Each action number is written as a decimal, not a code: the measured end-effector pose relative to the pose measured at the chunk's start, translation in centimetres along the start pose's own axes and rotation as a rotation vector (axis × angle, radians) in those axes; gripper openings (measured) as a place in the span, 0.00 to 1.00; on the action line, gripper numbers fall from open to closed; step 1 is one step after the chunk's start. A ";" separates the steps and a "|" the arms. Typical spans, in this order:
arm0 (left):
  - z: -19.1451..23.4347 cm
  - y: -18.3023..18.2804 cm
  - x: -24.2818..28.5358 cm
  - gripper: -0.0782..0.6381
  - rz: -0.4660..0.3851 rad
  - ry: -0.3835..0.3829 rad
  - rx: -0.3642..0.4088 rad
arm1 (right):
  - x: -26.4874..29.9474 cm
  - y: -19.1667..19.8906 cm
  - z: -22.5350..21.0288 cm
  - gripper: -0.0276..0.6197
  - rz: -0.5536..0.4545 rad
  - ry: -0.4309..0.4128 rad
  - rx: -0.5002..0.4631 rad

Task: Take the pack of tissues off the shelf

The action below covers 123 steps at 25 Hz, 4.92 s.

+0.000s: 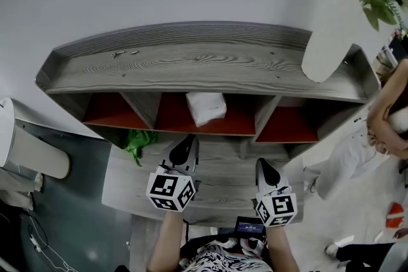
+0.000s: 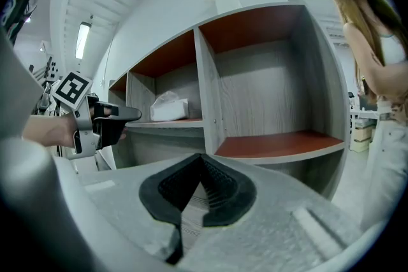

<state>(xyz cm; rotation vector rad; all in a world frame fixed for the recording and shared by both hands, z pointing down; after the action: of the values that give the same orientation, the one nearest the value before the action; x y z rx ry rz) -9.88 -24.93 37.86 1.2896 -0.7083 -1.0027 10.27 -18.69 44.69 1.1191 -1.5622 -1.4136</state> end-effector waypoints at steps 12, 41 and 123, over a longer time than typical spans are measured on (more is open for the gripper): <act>0.6 0.3 3.5 0.36 0.065 -0.012 0.060 | 0.6 -0.4 -1.3 0.05 -0.003 0.029 -0.003; 1.8 -0.3 5.3 0.15 0.108 -0.051 0.122 | 1.2 0.6 -2.4 0.05 0.024 0.021 0.013; -2.4 10.6 -13.6 0.14 0.196 0.056 0.066 | -10.6 6.5 2.7 0.05 0.157 -0.009 -0.038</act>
<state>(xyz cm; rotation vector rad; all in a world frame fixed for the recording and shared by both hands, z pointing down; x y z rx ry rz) -11.43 -11.81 49.28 1.2733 -0.8132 -0.7877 10.64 -7.75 51.10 0.9472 -1.5866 -1.3389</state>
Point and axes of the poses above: the fingertips, and each gripper's own axes: x forward along the fingers, z to its left, y out of its underside, the point moved 2 cm from there along -x, backward along the fingers, and after that the axes turned 13 degrees about -z, right-handed, at the moved point
